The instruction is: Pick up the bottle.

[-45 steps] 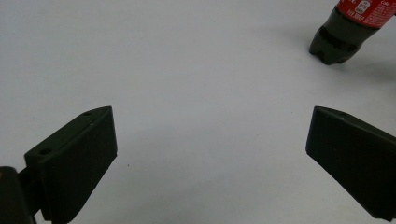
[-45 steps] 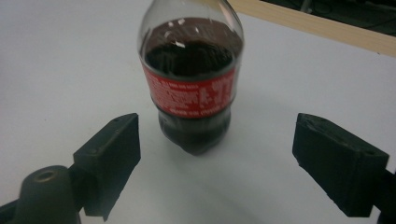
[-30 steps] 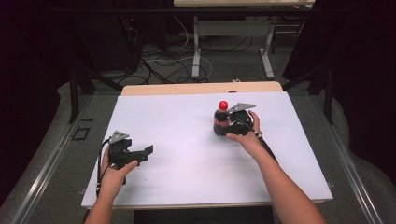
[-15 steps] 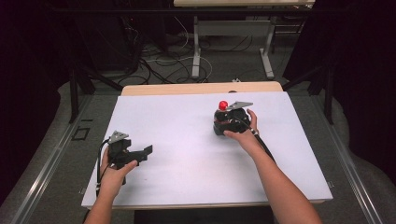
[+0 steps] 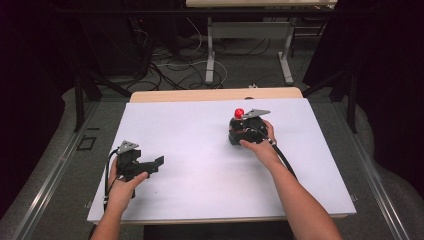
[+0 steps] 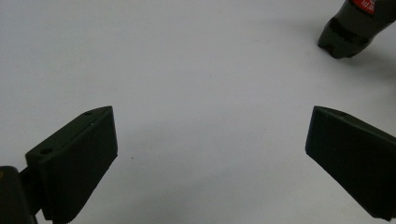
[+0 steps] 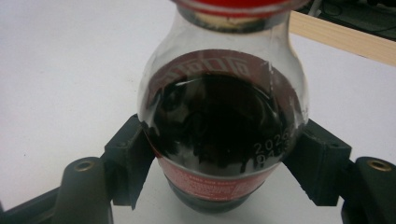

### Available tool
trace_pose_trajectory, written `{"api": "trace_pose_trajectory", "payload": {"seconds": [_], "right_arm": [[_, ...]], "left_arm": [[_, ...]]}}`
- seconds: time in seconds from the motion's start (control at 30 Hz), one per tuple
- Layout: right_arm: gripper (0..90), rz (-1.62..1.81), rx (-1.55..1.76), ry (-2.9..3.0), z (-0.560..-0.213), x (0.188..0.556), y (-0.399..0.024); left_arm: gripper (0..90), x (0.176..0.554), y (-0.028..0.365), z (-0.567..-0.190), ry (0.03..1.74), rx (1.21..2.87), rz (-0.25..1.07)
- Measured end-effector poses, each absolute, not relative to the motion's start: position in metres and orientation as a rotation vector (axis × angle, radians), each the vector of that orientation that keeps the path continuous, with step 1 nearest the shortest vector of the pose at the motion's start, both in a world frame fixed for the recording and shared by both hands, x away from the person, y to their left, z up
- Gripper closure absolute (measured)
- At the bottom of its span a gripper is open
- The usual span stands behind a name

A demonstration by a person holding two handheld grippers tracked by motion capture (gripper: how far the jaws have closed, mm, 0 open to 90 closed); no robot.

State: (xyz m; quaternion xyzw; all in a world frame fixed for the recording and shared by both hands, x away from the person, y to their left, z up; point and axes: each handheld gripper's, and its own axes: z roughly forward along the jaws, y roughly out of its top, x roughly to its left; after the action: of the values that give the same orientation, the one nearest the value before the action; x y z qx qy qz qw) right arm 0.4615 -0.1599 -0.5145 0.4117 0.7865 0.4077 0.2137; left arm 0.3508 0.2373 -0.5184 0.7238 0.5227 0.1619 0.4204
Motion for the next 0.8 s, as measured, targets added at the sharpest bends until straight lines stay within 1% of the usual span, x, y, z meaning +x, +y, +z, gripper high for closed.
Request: {"api": "trace_pose_trajectory", "payload": {"seconds": [0.23, 0.33, 0.47, 0.6, 0.63, 0.8], "right_arm": [[29.8, 1.155, 1.143, 2.206, -0.509, 0.456, -0.162], [29.9, 1.15, 1.106, 2.223, -0.503, 0.448, -0.161], [29.9, 1.134, 1.075, 2.24, -0.498, 0.438, -0.16], [30.0, 1.181, 1.061, 2.279, -0.49, 0.419, -0.163], [30.0, 1.184, 1.049, 2.291, -0.488, 0.415, -0.163], [30.0, 1.195, 0.988, 2.348, -0.479, 0.396, -0.167]], "left_arm": [[2.5, 0.351, 0.237, -0.519, 1.301, 1.827, 0.404], [2.5, 0.351, 0.235, -0.52, 1.309, 1.803, 0.41], [2.7, 0.351, 0.235, -0.519, 1.303, 1.816, 0.413], [3.6, 0.35, 0.233, -0.517, 1.303, 1.82, 0.392], [3.8, 0.35, 0.232, -0.518, 1.298, 1.806, 0.408], [4.2, 0.349, 0.23, -0.516, 1.294, 1.815, 0.399]]}}
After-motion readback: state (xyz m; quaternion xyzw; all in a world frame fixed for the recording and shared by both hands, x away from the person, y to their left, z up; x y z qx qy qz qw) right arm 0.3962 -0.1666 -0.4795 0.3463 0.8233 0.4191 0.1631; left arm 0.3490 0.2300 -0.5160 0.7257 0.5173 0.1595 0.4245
